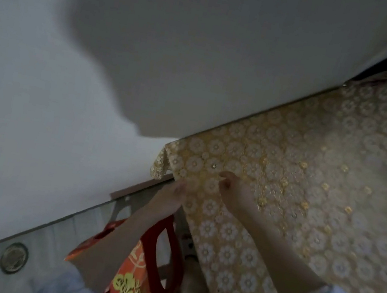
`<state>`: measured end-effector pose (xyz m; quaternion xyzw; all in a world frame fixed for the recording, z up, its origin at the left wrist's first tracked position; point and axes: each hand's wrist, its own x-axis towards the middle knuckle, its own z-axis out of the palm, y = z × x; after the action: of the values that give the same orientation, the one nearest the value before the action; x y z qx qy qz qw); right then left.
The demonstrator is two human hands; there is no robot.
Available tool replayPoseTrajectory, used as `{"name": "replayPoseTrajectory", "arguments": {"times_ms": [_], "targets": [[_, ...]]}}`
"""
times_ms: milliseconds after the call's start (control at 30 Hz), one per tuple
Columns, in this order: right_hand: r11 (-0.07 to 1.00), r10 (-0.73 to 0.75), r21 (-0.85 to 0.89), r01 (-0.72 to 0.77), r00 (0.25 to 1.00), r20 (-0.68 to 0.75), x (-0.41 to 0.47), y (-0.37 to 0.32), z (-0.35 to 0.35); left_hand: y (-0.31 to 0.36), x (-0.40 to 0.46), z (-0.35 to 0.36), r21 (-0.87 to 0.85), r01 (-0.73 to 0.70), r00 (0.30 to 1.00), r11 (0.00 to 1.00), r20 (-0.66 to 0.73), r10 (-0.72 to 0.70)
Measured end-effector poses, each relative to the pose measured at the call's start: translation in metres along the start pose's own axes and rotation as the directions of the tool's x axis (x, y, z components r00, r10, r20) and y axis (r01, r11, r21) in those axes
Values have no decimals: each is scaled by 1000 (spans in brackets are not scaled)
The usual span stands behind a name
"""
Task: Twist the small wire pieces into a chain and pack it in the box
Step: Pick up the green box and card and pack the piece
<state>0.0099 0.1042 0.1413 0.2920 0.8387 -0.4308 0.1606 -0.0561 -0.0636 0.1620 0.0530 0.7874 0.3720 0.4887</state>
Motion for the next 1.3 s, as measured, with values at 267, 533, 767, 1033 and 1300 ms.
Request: {"name": "replayPoseTrajectory", "arguments": {"times_ms": [267,533,767,1033,1300], "targets": [[923,-198,-346,170,979,-46,71,13,27,-11,71,-2,672,-151,987,725,145,72],[898,-323,-337,285,945,-61,75,25,34,-25,78,-1,665,-144,985,732,166,43],[898,-122,-428,102,992,-20,80,4,26,-17,77,-5,615,-141,981,776,195,24],[952,80,297,-74,997,-10,36,-10,-35,14,79,-2,313,-165,986,935,87,145],[728,-106,685,32,992,65,-44,-30,-121,73,47,33,279,-549,836,788,187,516]]}}
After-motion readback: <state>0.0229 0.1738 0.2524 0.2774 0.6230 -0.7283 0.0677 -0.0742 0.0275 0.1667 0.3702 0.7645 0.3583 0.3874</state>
